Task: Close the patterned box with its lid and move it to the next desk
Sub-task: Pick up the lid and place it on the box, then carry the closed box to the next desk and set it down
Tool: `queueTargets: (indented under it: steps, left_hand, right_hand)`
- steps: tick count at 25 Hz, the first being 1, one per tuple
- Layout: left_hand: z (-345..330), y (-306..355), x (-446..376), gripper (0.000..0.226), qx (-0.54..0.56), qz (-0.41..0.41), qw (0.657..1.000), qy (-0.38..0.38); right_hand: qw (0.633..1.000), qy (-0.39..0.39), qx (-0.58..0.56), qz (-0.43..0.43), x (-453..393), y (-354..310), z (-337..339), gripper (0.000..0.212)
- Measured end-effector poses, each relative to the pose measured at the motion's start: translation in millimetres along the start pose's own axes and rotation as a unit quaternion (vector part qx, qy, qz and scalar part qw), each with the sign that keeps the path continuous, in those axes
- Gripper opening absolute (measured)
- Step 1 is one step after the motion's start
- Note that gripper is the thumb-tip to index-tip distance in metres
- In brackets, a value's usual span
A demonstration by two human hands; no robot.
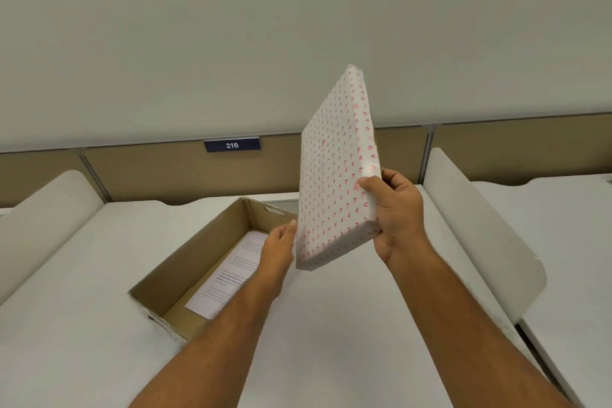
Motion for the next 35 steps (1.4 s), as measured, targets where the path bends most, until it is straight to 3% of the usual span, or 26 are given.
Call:
queueTargets:
  steps: [4, 9, 12, 16, 24, 29, 35]
  left_hand:
    - [69, 16, -26, 0.047, 0.04, 0.044, 0.998, 0.015]
    - [175, 26, -53, 0.038, 0.006, -0.003, 0.999, 0.033]
    - [239, 22, -65, 0.041, -0.141, -0.053, 0.988, 0.033]
    - [305, -6, -83, 0.05, -0.217, -0.021, 0.976, 0.008]
    - [346, -53, -81, 0.065, -0.29, 0.002, 0.954, -0.071]
    - [343, -54, -76, 0.063, -0.324, -0.001, 0.94, -0.104]
    - [350, -48, -73, 0.063, -0.335, 0.043, 0.93, -0.145]
  right_hand:
    - [0.996, -0.027, -0.08, -0.034, 12, 18, -46, 0.017]
    - [0.99, -0.047, -0.104, -0.078, 18, 88, -102, 0.042]
    - [0.996, -0.037, -0.003, -0.085, 21, 134, -124, 0.052]
    - [0.984, -0.013, 0.144, -0.107, 39, 202, -148, 0.057]
    - [0.962, -0.007, 0.214, -0.169, 93, 274, -145, 0.069]
    - [0.951, -0.007, 0.242, -0.19, 100, 280, -138, 0.06]
    - [0.948, -0.011, 0.206, -0.242, 97, 280, -133, 0.079]
Point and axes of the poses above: each hand's wrist, its own x-axis away from the middle knuckle, its own z-axis out of the back of the hand, y = z × x, the point moved 6 cm from there along -x, towards the middle knuckle, and after that the axes turned 5 degrees about -z, right-handed, at the moved point
